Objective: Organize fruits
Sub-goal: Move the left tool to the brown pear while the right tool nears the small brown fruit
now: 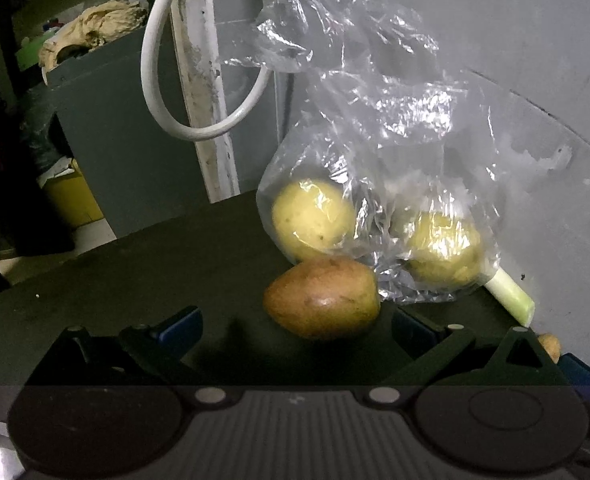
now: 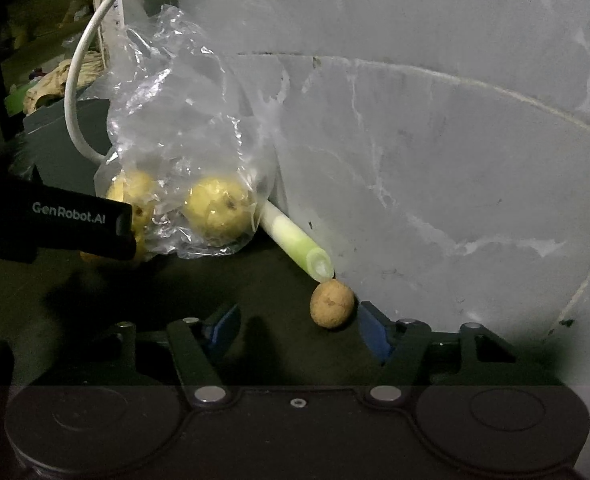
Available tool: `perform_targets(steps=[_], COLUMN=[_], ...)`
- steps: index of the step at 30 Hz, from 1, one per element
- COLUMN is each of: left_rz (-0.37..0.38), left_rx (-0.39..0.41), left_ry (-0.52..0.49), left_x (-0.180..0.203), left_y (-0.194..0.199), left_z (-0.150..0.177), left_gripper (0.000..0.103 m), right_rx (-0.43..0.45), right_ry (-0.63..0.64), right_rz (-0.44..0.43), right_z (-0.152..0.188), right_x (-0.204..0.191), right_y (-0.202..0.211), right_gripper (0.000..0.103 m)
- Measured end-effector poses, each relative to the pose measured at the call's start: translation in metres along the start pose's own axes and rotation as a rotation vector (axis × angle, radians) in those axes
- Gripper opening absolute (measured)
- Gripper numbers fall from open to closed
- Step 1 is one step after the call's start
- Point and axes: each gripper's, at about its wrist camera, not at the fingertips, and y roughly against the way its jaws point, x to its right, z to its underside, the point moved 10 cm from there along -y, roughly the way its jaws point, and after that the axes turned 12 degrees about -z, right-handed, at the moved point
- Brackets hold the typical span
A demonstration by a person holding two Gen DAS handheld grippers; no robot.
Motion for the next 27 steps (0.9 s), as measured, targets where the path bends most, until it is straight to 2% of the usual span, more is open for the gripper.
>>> perform_targets(steps=[9, 16, 19, 27], left_rz=[0.017, 0.04, 0.051, 0.06], left_rx=[-0.013, -0.023, -0.03, -0.024], left_ry=[0.011, 0.038, 0.042, 0.069], left_x=[0.005, 0.005, 0.006, 0.006], left_y=[-0.006, -0.009, -0.011, -0.014], left_z=[0.002, 0.003, 0.004, 0.0], left_gripper=[0.102, 0.096, 0.093, 0.092], right_rx=[-0.002, 0.009, 0.014, 0.029], right_ry=[-0.017, -0.03, -0.034, -0.025], right_rz=[-0.018, -0.021, -0.022, -0.025], right_z=[0.002, 0.002, 0.001, 0.0], right_x=[0.003, 0.005, 0.005, 0.003], right_y=[-0.004, 0.0, -0.001, -0.002], right_gripper=[0.061, 0.055, 0.055, 0.055])
